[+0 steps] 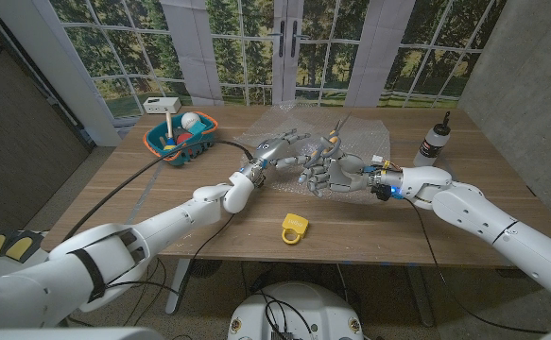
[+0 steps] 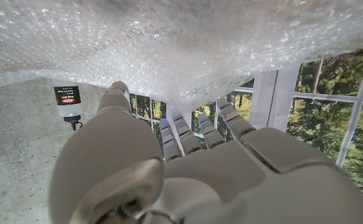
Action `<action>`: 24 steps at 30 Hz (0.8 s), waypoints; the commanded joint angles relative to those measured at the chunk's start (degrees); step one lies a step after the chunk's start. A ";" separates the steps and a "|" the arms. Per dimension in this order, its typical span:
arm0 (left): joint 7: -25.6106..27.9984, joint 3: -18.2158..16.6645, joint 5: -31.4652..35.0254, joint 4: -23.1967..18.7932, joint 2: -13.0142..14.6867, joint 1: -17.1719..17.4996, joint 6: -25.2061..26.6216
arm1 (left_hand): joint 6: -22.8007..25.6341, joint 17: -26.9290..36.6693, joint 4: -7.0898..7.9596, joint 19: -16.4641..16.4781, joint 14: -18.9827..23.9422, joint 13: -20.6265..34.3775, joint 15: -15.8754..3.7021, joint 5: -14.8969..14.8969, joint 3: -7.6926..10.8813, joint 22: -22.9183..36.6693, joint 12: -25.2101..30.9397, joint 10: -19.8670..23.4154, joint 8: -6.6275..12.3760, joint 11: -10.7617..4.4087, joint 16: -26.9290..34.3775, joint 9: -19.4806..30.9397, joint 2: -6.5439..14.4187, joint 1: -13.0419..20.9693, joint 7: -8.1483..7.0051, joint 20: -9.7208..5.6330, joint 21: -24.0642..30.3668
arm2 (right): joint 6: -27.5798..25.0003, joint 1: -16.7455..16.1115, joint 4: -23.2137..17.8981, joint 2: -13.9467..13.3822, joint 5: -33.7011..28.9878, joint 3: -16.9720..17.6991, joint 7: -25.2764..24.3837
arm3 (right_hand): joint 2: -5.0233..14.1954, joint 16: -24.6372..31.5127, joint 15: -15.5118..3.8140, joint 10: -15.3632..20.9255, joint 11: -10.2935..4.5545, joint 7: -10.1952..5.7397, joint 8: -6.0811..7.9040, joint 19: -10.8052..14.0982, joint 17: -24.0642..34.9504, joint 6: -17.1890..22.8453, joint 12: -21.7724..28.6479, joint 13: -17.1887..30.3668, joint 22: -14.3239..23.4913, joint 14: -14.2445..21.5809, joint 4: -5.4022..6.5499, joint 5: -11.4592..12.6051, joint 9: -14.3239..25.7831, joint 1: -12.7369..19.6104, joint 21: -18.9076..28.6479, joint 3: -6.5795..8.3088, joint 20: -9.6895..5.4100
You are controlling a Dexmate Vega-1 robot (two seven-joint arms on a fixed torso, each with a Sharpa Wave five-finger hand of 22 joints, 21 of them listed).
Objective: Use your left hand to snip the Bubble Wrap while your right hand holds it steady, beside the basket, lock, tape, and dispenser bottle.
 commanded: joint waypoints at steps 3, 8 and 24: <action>0.03 1.65 -0.74 3.63 -1.70 -1.74 -0.99 | 0.65 0.12 -0.13 0.23 0.52 0.14 -8.41 -0.37 -0.36 0.17 0.32 0.58 0.33 0.02 -0.01 0.24 0.04 0.75 -0.25 0.33 0.30 | 0.18 -0.51 -0.05 -0.24 0.41 0.41 0.01 | 0.57 0.29 -2.84 1.29 -0.50 4.46 -0.31 0.68 0.00 5.30 -0.41 0.33 0.34 -0.58 -0.18 -0.16 0.18 0.07 -0.12 -0.08 -1.14; 0.11 1.94 -0.97 3.96 -1.79 -1.93 -0.95 | 0.76 0.13 -0.09 0.25 0.55 0.14 -8.41 -0.47 -0.38 0.17 0.33 0.61 0.34 0.02 0.00 0.24 0.12 0.76 -0.25 0.34 0.30 | 0.06 -0.54 -0.01 -0.28 0.51 0.45 0.06 | 0.58 0.28 -2.85 1.34 -0.46 4.45 -0.35 0.70 -0.01 5.33 -0.47 0.36 0.34 -0.60 -0.19 -0.19 0.18 0.07 -0.17 -0.09 -1.14; 1.79 2.11 -1.63 4.13 -2.17 -1.62 -0.86 | 7.75 0.46 1.86 1.26 4.90 0.54 -9.32 -3.61 2.80 0.35 2.01 5.57 1.72 -0.09 1.13 0.50 6.69 1.93 -0.23 0.90 0.92 | 0.21 -0.65 0.07 -0.34 0.60 0.54 0.55 | 0.64 0.29 -2.83 1.48 -0.48 4.41 -0.40 0.77 -0.05 5.58 -0.72 0.51 0.35 -0.61 -0.19 -0.26 0.19 0.07 -0.36 -0.11 -1.14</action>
